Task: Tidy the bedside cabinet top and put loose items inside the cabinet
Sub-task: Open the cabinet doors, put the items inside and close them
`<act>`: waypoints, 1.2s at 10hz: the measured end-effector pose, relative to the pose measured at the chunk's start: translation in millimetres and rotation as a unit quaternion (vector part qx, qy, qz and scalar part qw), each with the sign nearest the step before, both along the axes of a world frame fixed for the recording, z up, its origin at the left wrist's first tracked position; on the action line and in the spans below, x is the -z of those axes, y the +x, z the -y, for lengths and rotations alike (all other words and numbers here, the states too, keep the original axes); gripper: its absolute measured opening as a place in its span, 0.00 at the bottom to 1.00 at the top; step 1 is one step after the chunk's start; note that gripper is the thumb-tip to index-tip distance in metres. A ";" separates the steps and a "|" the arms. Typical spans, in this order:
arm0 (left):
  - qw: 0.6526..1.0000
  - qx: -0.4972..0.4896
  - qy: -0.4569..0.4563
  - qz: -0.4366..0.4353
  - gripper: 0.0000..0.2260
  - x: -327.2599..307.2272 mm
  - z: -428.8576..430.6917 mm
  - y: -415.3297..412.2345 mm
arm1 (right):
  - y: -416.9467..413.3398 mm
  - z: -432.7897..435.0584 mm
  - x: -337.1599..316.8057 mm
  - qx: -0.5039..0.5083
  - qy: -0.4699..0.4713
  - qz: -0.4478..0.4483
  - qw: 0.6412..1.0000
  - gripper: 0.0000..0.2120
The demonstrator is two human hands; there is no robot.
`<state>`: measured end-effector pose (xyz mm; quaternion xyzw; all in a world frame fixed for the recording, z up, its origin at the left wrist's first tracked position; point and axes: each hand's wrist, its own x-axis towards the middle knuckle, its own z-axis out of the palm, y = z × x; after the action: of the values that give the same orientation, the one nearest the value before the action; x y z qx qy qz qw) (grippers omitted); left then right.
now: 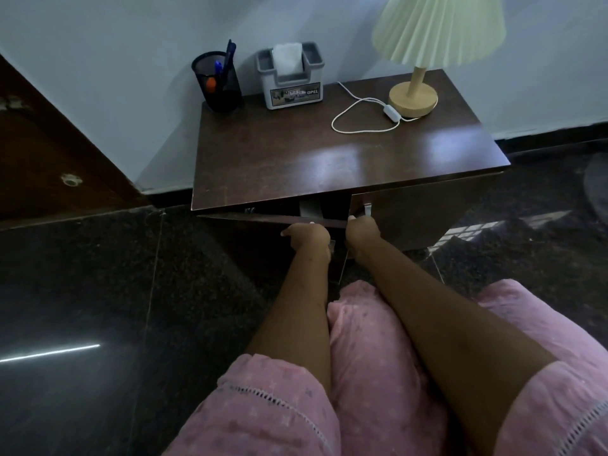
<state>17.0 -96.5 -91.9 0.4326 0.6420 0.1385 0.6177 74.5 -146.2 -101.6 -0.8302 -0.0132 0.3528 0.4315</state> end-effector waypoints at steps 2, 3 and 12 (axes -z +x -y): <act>1.000 0.015 0.000 0.019 0.21 6.1 6.2 6.9 | 5.0 -10.6 1.6 -0.011 0.020 0.027 0.999 0.16; 0.998 0.057 -0.002 0.031 0.26 8.6 9.7 8.9 | 6.6 -16.8 -0.6 -0.017 0.005 0.036 0.999 0.17; 0.984 0.105 0.140 -0.009 0.26 -71.1 -15.8 45.7 | 61.8 -12.2 -66.0 -0.171 -0.011 -0.001 0.985 0.11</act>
<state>62.7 -80.7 -20.8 0.5813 0.5723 0.1577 0.5565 136.3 -134.0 -35.6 -0.8200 -0.1505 0.4221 0.3561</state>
